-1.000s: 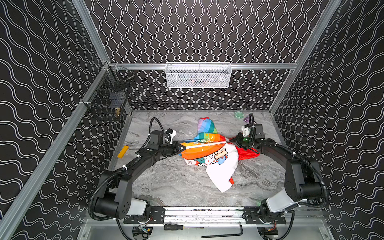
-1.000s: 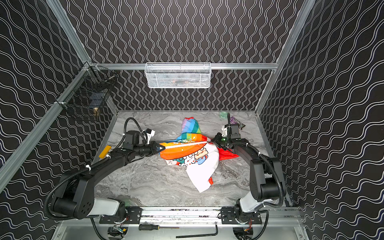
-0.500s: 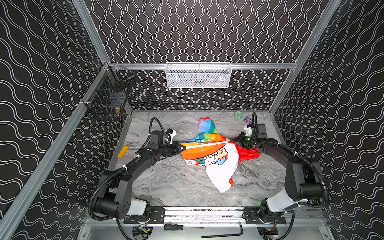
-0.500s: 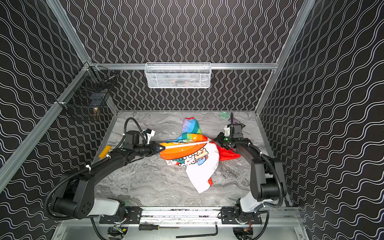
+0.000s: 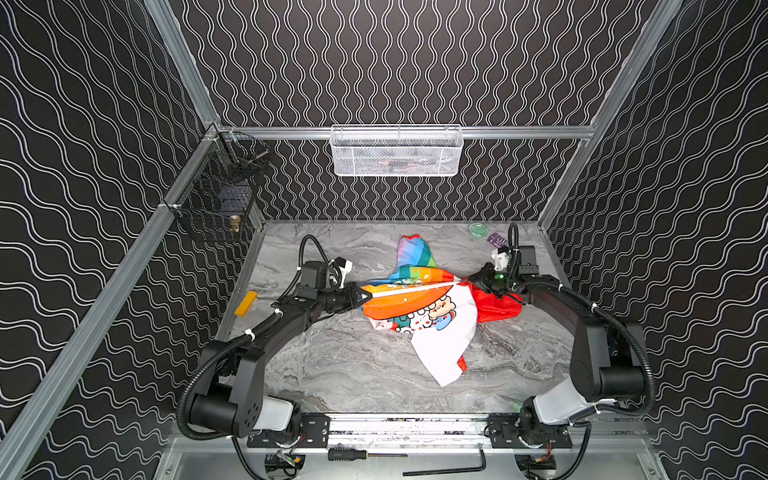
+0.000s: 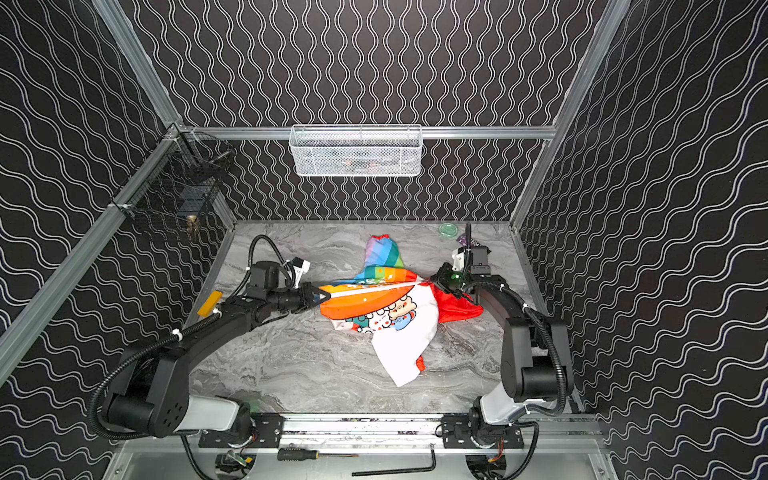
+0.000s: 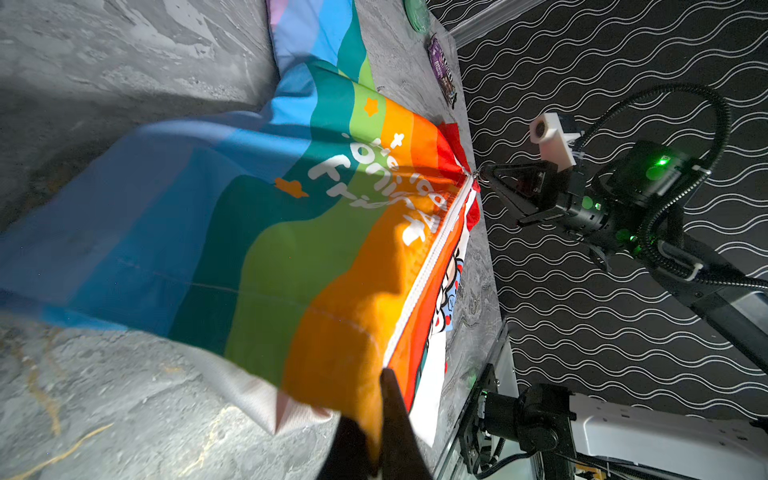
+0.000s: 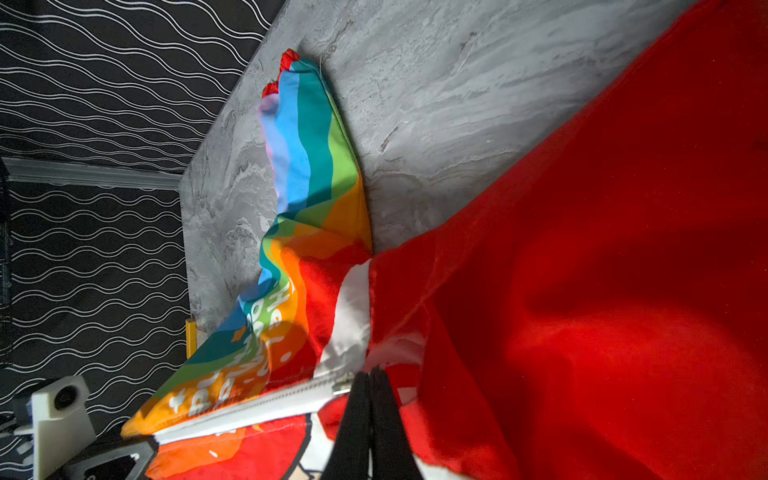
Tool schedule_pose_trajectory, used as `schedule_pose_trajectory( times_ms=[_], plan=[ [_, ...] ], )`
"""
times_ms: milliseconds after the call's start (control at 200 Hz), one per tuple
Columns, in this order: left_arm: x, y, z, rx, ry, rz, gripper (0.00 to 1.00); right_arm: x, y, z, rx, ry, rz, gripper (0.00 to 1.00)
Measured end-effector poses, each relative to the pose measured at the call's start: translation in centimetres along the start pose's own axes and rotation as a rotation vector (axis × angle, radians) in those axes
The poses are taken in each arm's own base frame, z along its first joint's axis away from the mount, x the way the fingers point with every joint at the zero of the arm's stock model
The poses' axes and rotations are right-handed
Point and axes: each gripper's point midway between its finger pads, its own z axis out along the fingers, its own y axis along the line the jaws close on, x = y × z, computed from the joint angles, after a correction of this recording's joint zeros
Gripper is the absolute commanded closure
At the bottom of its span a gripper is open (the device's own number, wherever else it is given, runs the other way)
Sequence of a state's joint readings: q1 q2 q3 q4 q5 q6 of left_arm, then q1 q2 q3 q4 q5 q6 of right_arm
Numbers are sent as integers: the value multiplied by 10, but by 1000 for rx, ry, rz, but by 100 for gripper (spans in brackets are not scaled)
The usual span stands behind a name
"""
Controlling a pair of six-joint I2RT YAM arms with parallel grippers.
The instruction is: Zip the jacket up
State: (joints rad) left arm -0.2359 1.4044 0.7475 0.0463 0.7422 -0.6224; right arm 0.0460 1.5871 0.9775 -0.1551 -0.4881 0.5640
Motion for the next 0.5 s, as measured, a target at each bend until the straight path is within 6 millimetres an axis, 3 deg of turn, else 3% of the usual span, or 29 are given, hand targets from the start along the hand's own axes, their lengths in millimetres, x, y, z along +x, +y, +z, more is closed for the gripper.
schedule_pose_trajectory(
  times_ms=[250,350,500],
  plan=[
    [-8,5,9,-9,8,-12,100,-3,15,-1,-67,12,-9,100],
    [-34,-5,14,-1,-16,16,100,-20,41,-6,-149,-6,-26,100],
    [-94,-36,18,21,-80,110,100,-57,89,-17,-279,-49,-67,100]
  ],
)
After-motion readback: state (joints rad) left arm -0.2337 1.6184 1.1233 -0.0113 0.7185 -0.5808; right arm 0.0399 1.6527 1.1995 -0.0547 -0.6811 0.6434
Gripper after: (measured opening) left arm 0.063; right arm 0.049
